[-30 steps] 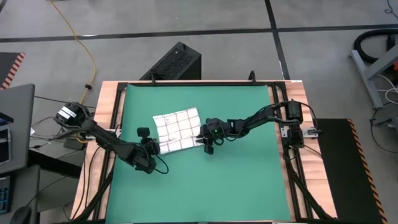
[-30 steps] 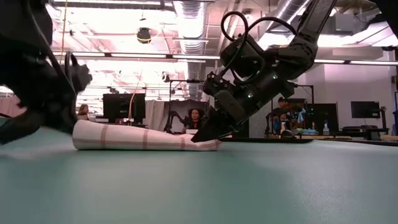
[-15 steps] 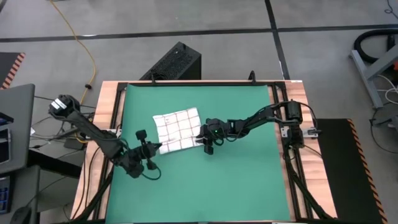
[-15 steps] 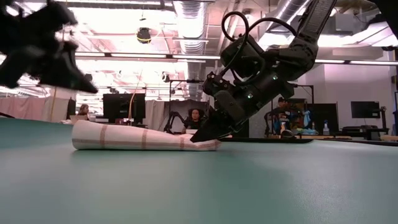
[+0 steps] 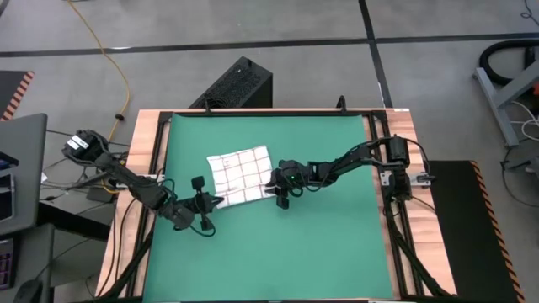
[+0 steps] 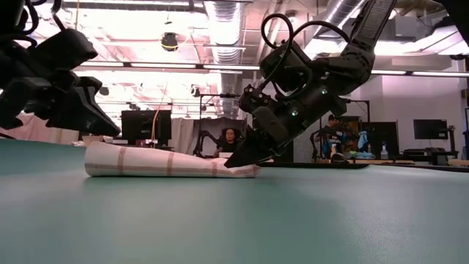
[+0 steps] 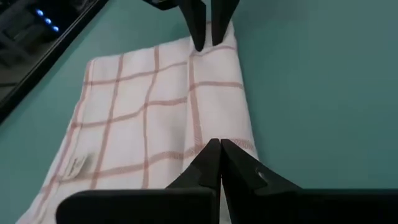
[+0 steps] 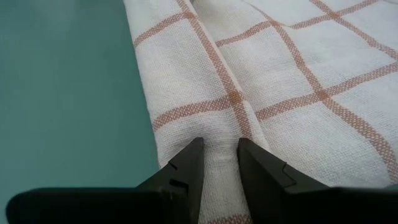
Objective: Roll towel
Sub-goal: Roll the white towel
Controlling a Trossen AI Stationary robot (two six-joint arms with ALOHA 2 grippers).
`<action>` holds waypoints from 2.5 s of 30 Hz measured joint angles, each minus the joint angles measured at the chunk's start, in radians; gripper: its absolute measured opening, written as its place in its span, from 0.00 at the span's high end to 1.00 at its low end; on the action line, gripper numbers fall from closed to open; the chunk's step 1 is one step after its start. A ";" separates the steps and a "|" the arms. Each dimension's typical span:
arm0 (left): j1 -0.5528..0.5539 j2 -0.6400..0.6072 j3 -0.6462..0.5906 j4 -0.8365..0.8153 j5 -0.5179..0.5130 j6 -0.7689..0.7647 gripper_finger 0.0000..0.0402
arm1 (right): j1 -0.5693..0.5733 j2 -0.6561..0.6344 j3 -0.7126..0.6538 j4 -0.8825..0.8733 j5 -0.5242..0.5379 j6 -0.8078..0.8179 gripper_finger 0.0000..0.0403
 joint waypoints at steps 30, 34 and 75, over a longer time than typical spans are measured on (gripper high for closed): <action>0.092 0.283 -0.058 0.102 0.072 -0.106 1.00 | -0.007 -0.289 -0.003 -0.094 -0.022 -0.243 0.70; 0.092 0.283 -0.058 0.100 0.078 -0.100 1.00 | 0.014 -0.331 -0.003 -0.171 -0.124 -0.398 0.66; 0.094 0.285 -0.060 0.088 0.076 -0.115 1.00 | -0.026 0.017 -0.013 0.002 0.097 -0.424 0.68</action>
